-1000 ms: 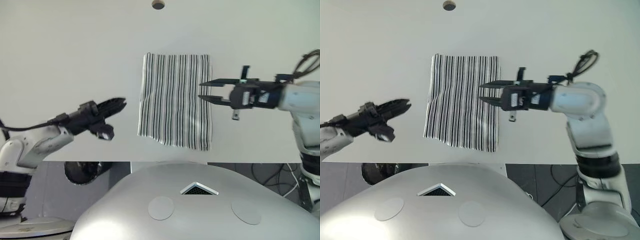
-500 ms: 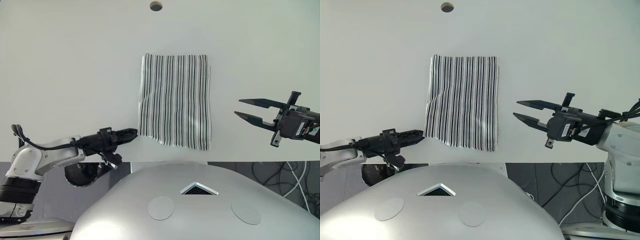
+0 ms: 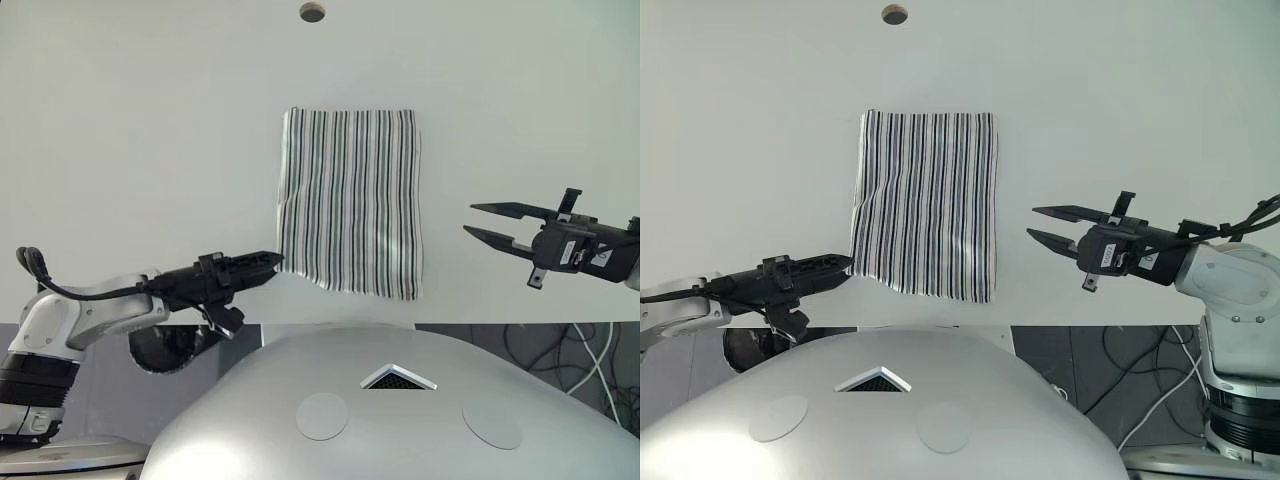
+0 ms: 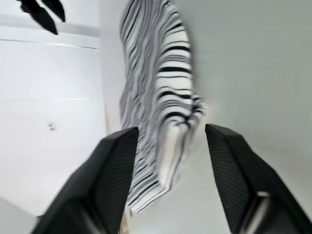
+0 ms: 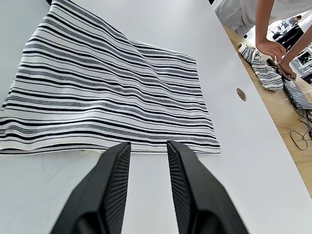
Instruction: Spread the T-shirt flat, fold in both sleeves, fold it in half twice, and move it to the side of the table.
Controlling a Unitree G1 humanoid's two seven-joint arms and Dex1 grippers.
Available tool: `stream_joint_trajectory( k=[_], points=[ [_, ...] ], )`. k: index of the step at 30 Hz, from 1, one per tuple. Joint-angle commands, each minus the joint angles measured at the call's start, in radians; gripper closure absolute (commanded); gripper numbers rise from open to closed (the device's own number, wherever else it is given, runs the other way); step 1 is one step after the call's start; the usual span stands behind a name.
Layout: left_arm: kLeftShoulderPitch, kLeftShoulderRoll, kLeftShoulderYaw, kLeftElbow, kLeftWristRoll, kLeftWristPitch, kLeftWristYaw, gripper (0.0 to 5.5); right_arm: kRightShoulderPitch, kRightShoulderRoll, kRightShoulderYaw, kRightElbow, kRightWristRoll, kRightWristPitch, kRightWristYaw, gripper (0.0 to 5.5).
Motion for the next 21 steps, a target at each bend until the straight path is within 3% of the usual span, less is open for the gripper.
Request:
stream_joint_trajectory(
  k=[1,19,21],
  points=[
    [-0.002,0.010,0.030,-0.034,-0.041,0.006,-0.007,2.97,-0.042,-0.032,0.028,0.013,-0.020,0.004,-0.012,4.09],
    [-0.118,0.012,-0.124,0.020,0.081,0.042,-0.091,2.97,-0.059,-0.059,0.070,0.011,-0.034,-0.010,-0.045,4.09],
    [-0.121,0.024,-0.137,0.031,0.058,0.047,-0.118,3.36,-0.054,-0.060,0.067,0.009,-0.035,-0.011,-0.046,4.09]
  ],
)
